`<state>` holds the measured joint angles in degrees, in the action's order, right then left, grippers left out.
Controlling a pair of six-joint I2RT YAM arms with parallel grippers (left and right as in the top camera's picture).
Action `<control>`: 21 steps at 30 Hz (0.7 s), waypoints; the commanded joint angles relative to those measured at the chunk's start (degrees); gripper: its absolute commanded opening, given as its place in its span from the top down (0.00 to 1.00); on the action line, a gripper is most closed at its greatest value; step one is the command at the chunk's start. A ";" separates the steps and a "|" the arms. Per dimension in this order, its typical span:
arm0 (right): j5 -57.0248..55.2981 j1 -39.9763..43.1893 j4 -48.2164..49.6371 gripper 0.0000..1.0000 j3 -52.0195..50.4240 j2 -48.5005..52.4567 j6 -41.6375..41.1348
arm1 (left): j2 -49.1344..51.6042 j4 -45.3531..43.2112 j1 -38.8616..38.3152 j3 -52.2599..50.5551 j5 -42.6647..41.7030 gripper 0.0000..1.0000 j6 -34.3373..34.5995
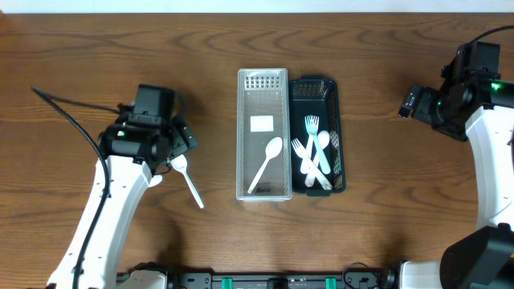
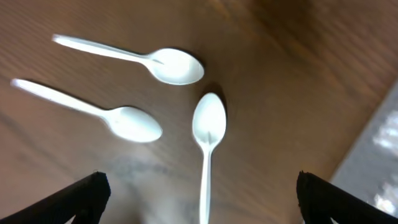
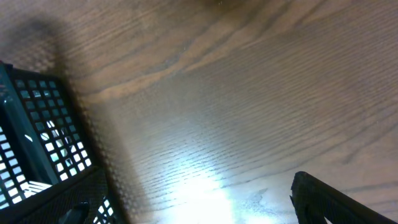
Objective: Pack container
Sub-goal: 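Return the left gripper to the spoons and grasp another white spoon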
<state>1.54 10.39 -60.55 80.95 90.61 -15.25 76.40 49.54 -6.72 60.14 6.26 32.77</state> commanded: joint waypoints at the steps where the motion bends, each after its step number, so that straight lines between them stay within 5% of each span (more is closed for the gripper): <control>1: 0.04 0.13 -0.11 0.02 -0.09 0.37 0.50 | 1.60 -4.33 2.71 -6.21 -8.28 0.02 -1.68; 21: 0.02 0.13 -0.09 0.02 -0.09 0.37 0.50 | 20.04 -13.40 3.17 -10.10 -13.60 0.02 -7.08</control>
<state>1.54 10.39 -60.58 80.93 90.61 -15.25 95.02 36.32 -3.79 49.89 -6.48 26.72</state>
